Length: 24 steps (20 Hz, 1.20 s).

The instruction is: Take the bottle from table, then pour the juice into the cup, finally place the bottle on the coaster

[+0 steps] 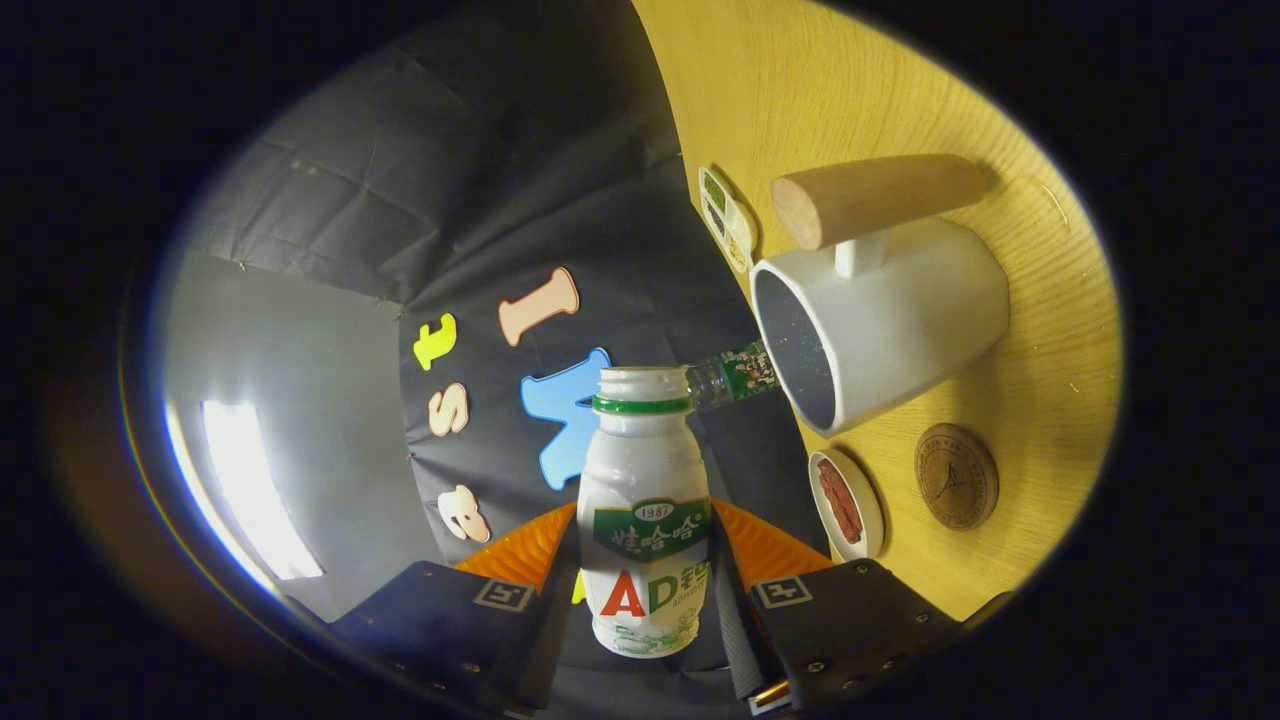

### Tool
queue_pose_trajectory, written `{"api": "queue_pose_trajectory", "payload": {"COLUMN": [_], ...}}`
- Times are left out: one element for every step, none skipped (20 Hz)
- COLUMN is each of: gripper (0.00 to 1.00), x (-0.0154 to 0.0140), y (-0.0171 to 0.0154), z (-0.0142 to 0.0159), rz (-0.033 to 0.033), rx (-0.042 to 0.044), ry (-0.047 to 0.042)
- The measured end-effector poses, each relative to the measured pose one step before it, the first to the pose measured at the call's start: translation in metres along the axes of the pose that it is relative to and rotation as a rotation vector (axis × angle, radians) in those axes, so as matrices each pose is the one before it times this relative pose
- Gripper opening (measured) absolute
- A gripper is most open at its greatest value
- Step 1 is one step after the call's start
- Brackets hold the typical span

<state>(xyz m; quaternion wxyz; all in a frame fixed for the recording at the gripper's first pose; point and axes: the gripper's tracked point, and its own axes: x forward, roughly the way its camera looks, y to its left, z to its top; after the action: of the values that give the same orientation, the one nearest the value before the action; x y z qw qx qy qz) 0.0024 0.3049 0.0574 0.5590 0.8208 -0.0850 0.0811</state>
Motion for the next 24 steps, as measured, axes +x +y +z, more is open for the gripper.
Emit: {"api": "queue_pose_trajectory", "payload": {"gripper": [0.65, 0.65, 0.65, 0.65, 0.65, 0.65, 0.65, 0.65, 0.65, 0.65, 0.65, 0.65, 0.65, 0.65, 0.65, 0.65, 0.65, 0.65, 0.65, 0.65, 0.65, 0.65, 0.65, 0.65], "x": [0.00036, 0.00002, -0.00062, -0.00016, -0.00080, 0.00017, 0.00016, -0.00072, 0.00079, -0.00096, 0.00033, -0.00032, 0.00056, -0.00033, -0.00077, -0.00040, -0.00037, -0.00007, -0.00007, -0.00037, 0.00036, -0.00053, -0.00046, -0.00008], "y": [-0.00167, -0.00206, -0.00161, -0.00121, 0.00014, -0.00048, -0.00060, -0.00060, -0.00040, -0.00085, -0.00006, -0.00040, -0.00112, -0.00038, 0.00016, -0.00035, 0.00017, 0.00014, 0.00035, -0.00099, 0.00020, -0.00016, 0.00012, -0.00026], "z": [-0.00039, -0.00008, -0.00019, 0.00088, 0.00120, 0.00094, 0.00080, 0.00042, 0.00019, 0.00121, -0.00053, 0.00024, -0.00058, -0.00008, 0.00008, 0.00027, 0.00011, 0.00032, 0.00030, -0.00011, -0.00027, 0.00037, -0.00035, -0.00023], "rz": [-0.00314, -0.00417, -0.00338, -0.00271, -0.00164, -0.00037, -0.00079, -0.00236, -0.00080, -0.00089, -0.00095, -0.00168, -0.00230, -0.00132, -0.00139, 0.00033, -0.00017, 0.00018, -0.00076, -0.00050, -0.00097, -0.00036, -0.00021, -0.00052], "rx": [0.00361, -0.00055, -0.00196, 0.00004, 0.00214, 0.00255, -0.00021, -0.00283, -0.00119, 0.00217, 0.00182, 0.00037, -0.00063, -0.00016, 0.00076, 0.00044, -0.00171, -0.00123, -0.00017, 0.00057, 0.00053, 0.00073, 0.00004, 0.00000], "ry": [-0.00158, 0.00025, 0.00029, 0.00006, -0.00118, -0.00140, -0.00116, -0.00069, -0.00021, -0.00013, -0.00115, -0.00104, 0.00019, 0.00046, 0.00107, -0.00078, 0.00019, 0.00007, 0.00036, -0.00053, -0.00043, -0.00077, 0.00039, -0.00030]}}
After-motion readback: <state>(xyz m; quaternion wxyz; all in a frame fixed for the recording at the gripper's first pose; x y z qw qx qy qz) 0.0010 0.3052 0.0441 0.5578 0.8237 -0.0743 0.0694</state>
